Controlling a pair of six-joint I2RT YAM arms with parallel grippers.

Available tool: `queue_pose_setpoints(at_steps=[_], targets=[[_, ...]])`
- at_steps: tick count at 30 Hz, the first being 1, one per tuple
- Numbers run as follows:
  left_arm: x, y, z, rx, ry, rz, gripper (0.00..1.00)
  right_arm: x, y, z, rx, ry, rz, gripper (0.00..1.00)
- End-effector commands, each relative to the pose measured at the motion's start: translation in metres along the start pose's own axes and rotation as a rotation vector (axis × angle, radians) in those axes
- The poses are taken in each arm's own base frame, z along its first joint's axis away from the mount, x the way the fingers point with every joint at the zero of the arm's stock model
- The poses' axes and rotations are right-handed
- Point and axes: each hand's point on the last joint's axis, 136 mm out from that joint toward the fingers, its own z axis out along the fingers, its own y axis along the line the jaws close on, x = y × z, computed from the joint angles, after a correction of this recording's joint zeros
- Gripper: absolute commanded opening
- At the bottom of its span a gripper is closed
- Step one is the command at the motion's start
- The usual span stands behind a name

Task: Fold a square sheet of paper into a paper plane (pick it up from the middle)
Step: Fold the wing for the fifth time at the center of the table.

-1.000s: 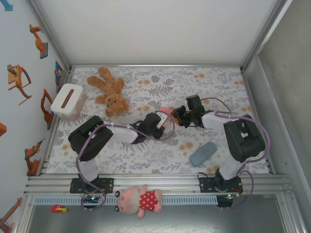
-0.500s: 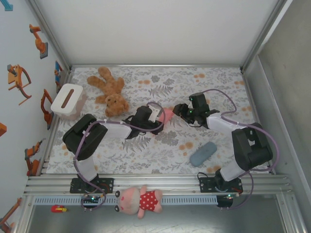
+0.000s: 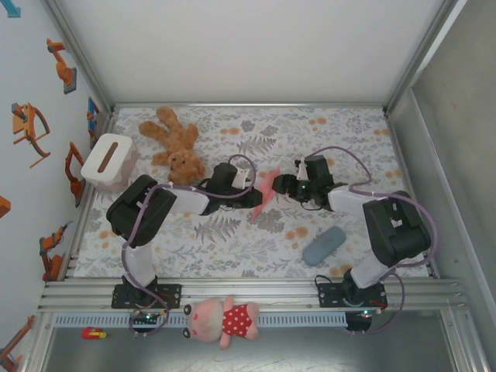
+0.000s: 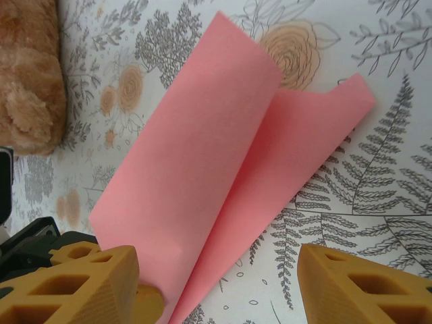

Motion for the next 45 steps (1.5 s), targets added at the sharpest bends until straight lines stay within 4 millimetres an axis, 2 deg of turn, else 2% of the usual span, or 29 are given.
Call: queue_pose_setpoints(at_steps=[1, 10, 21, 35, 42, 45], targets=[[-0.002, -0.008, 0.003, 0.046, 0.037, -0.05, 0.1, 0.004, -0.003, 0.005, -0.03, 0.023, -0.022, 0.64], [0.0, -0.004, 0.011, 0.047, 0.083, -0.08, 0.1, 0.009, -0.006, 0.017, -0.045, 0.083, -0.017, 0.65], [-0.001, -0.004, 0.015, 0.078, 0.108, -0.105, 0.1, 0.002, -0.015, 0.023, -0.058, 0.07, 0.032, 0.65], [0.0, -0.005, 0.018, 0.101, 0.131, -0.117, 0.13, 0.002, -0.061, 0.035, 0.187, 0.1, 0.123, 0.58], [-0.001, -0.006, 0.02, 0.114, 0.138, -0.135, 0.13, -0.001, -0.06, 0.04, 0.176, 0.092, 0.141, 0.58], [-0.002, -0.005, 0.02, 0.113, 0.137, -0.141, 0.13, -0.004, -0.05, 0.038, 0.131, 0.08, 0.124, 0.56]])
